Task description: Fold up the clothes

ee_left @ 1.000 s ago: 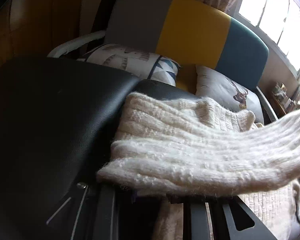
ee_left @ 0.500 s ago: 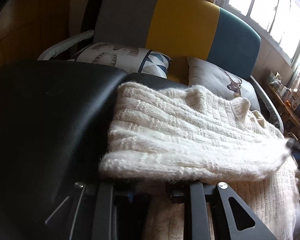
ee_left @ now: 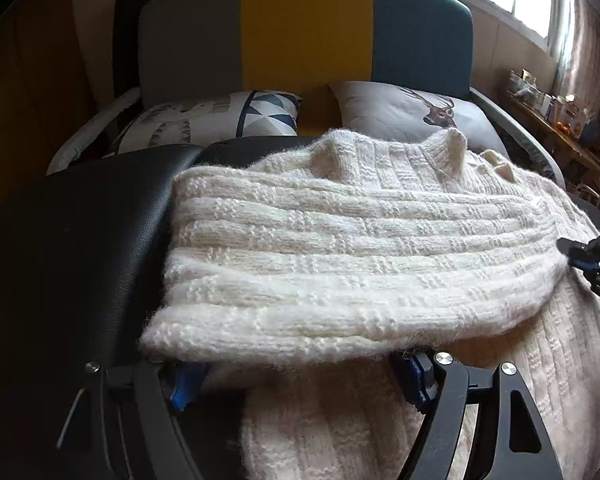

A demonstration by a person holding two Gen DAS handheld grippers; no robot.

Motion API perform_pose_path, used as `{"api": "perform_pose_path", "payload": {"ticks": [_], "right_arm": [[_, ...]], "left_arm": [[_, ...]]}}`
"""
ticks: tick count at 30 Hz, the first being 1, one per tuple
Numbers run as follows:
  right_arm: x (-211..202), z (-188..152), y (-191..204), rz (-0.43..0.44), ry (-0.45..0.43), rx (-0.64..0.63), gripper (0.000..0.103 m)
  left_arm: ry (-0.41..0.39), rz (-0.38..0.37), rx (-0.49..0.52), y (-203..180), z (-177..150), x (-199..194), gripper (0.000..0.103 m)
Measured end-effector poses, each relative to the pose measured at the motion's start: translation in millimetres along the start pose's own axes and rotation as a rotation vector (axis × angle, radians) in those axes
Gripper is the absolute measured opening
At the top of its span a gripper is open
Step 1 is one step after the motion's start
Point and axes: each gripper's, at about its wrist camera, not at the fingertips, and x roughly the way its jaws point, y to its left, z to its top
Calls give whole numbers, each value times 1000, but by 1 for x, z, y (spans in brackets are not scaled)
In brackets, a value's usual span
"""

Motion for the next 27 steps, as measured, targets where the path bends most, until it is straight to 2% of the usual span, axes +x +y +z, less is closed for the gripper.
{"api": "perform_pose_path", "payload": {"ticks": [2,7,8,10,11,13,14,16,19,22,23,25,27], "right_arm": [[2,-2,-6,16,-3,15,3],[3,5,-2,-9,28,2,4],[3,6,0,-20,33,-4,6],[1,7,6,-37,44,-16,11],[-4,7,11,-61,28,-29,19],[-23,2,23,-142,-52,-72,23],[-32,-2,33,-151,-97,-114,25],[-48,-17,60,-89,-173,-242,24],[-38,-45,101,20,-62,-424,22],[-17,-73,124,167,122,-443,23],[-14,-78,124,183,151,-422,23],[-14,-77,109,142,139,-340,23],[-14,-77,94,101,127,-258,23]], "left_arm": [[13,-22,24,0,-2,-5,77],[16,-302,84,32,-19,-53,77],[5,-332,78,43,-24,-63,77],[-34,-318,12,69,-34,-80,77],[-41,-294,-41,80,-38,-82,78],[-55,-246,-148,101,-46,-84,78],[-57,-234,-202,109,-48,-83,78],[-41,-238,-292,113,-49,-73,77],[16,-254,-322,98,-50,-57,77],[1,-264,-321,79,-49,-58,75],[-8,-248,-313,74,-46,-59,75],[-21,-200,-278,61,-38,-59,75],[-32,-47,-188,50,-30,-57,75]]}}
